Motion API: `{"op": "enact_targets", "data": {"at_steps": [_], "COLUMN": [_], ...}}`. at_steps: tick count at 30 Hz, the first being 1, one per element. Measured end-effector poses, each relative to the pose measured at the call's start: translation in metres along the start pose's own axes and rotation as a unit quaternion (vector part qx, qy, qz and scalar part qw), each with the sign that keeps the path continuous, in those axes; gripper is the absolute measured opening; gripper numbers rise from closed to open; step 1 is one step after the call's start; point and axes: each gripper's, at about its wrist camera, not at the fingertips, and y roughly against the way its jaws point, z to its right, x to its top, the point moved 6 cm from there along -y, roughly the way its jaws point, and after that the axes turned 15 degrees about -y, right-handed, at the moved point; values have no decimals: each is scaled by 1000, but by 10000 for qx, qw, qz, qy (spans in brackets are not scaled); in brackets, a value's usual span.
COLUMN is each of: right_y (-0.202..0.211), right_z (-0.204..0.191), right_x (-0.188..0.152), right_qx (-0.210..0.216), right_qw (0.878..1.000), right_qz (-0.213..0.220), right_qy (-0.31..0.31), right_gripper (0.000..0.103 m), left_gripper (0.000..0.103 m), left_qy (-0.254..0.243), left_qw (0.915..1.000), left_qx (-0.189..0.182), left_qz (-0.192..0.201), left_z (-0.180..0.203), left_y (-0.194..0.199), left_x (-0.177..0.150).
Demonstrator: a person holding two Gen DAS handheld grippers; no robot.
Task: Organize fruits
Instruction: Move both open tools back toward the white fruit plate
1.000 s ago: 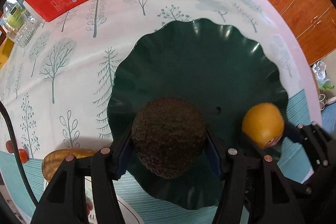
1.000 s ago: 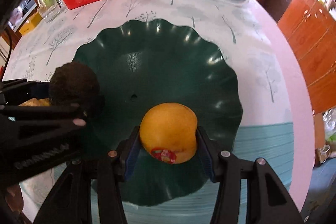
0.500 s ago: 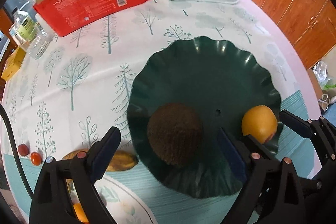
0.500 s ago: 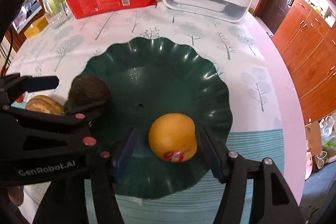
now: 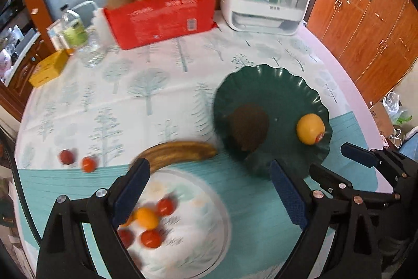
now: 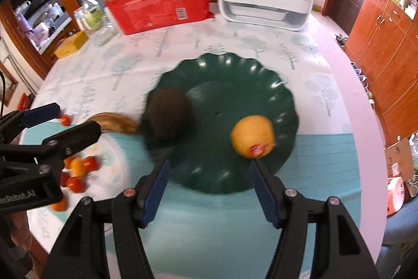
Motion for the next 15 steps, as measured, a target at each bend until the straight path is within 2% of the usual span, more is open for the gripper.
{"op": "enact_targets", "data": {"at_steps": [3,7,15], "right_y": [16,37,67], "right_z": [-23,-57,-116], "right_x": [-11,-24,-34], "right_qx": [72,259,111], "right_qw": [10000,9993,9974], "right_qz": [68,197,604], "right_qy": [-13,-187,-376], "right_gripper": [73,74,74], "left_gripper": [92,92,93], "left_qy": [2,79,206], "left_qw": [9998,9990,9960], "left_qx": [141,375,769], "left_qz": [127,209,396], "left_z": [-24,-69,-164], "left_y": [24,56,104], "left_x": [-17,-44,-90]}}
